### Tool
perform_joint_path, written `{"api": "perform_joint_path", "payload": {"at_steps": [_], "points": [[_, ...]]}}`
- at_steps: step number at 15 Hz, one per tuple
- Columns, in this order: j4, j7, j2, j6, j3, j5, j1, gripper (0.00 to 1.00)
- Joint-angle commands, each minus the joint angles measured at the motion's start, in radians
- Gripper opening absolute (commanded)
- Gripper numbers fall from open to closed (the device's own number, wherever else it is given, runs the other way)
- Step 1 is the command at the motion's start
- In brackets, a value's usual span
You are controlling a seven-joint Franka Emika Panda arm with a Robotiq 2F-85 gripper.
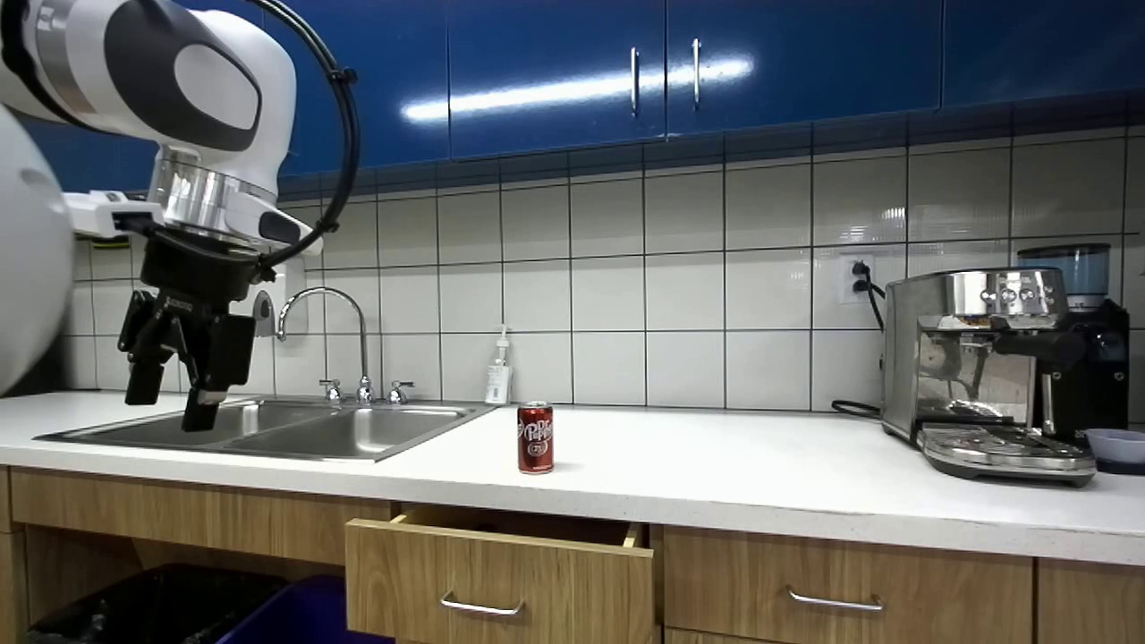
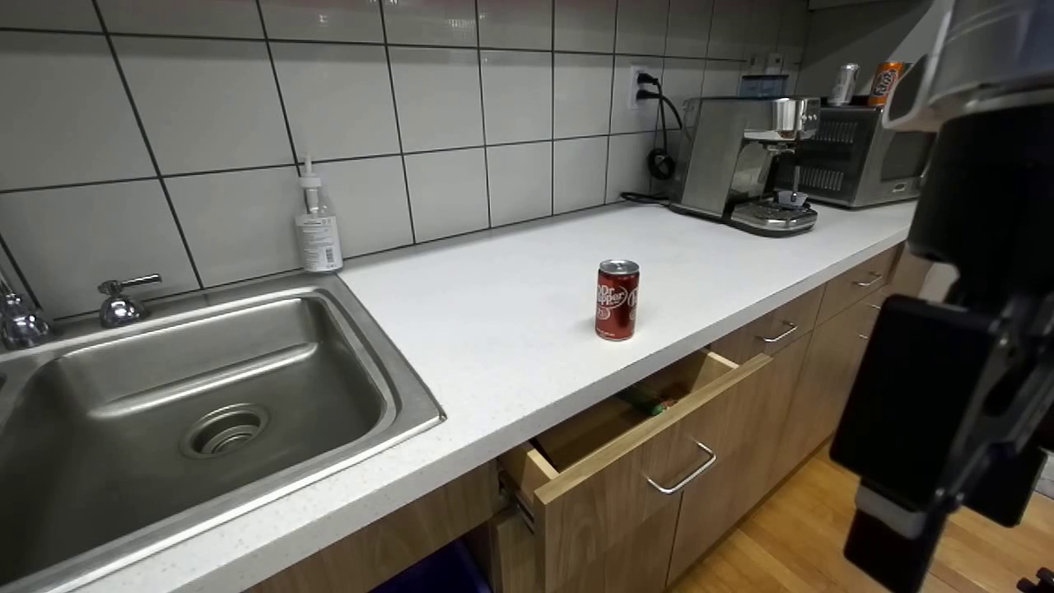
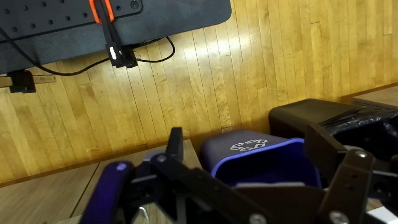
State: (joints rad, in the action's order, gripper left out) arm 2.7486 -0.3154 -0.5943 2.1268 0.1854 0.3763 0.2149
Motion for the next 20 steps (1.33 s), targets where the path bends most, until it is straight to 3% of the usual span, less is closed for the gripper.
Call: {"api": "perform_joint_path", "payload": {"at_steps": [1, 20], "points": [[-0.001, 0.006, 0.001, -0.001, 0.004, -0.022, -0.023, 1.0], [0.026, 0.071, 0.087, 0.156, -0.07, -0.158, -0.133, 1.0]]}}
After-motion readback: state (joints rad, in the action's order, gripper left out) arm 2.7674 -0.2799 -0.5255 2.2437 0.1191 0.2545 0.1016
